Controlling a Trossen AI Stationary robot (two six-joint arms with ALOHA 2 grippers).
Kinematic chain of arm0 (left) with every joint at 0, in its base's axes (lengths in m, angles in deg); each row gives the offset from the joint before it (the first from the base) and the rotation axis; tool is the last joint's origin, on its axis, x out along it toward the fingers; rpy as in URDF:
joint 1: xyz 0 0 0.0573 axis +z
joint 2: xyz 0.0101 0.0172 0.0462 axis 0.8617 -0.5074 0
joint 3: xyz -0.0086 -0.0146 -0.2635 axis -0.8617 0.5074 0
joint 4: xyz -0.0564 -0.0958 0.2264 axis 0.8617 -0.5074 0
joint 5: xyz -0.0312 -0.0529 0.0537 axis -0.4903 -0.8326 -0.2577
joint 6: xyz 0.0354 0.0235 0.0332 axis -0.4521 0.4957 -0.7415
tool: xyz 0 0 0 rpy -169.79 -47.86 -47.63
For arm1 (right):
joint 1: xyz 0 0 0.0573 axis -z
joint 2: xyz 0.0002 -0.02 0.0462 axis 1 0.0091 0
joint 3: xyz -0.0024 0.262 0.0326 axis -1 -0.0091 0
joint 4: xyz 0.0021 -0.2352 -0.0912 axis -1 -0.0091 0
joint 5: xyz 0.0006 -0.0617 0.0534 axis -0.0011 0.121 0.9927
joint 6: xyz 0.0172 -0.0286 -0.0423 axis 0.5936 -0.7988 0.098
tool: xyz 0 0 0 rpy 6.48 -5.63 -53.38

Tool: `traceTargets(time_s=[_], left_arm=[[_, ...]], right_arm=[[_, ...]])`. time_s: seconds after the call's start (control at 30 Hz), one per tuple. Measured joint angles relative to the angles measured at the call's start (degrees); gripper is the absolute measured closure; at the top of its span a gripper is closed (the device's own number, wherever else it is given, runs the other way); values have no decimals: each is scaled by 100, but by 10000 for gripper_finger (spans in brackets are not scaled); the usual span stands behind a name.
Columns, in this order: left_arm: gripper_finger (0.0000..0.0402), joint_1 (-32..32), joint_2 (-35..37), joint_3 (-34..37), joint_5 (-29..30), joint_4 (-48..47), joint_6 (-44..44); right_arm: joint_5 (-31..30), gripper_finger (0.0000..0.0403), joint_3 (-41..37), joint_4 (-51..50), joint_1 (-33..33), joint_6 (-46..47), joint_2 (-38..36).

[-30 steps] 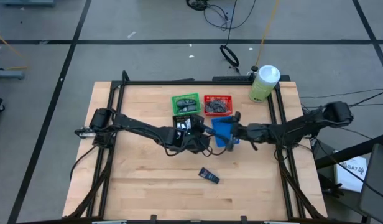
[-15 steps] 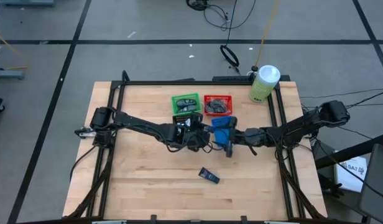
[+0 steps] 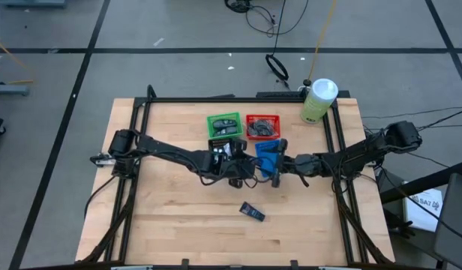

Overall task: Pick & Place Travel size toiletries
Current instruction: Put the bottom blue shave cream into the blue bin

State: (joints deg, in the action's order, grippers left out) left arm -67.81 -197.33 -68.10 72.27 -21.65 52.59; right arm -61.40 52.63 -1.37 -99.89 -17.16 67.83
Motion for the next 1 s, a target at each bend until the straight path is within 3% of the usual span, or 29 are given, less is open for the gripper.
traceTargets(time_s=[0.33, 0.5, 0.9, 1.0], left_arm=[[382, -45, 0, 0, -213, 302, -74], [392, -39, 0, 2, -338, 309, -27], [373, -36, 0, 7, -368, 288, 207], [378, -43, 4, 7, -400, 266, 327]], right_arm=[[30, 117, -4, -158, -9, 7, 2], [66, 159, -4, -177, -23, 7, 2], [281, 278, -14, -138, -20, 2, 2], [356, 291, -20, -65, -18, -2, 2]])
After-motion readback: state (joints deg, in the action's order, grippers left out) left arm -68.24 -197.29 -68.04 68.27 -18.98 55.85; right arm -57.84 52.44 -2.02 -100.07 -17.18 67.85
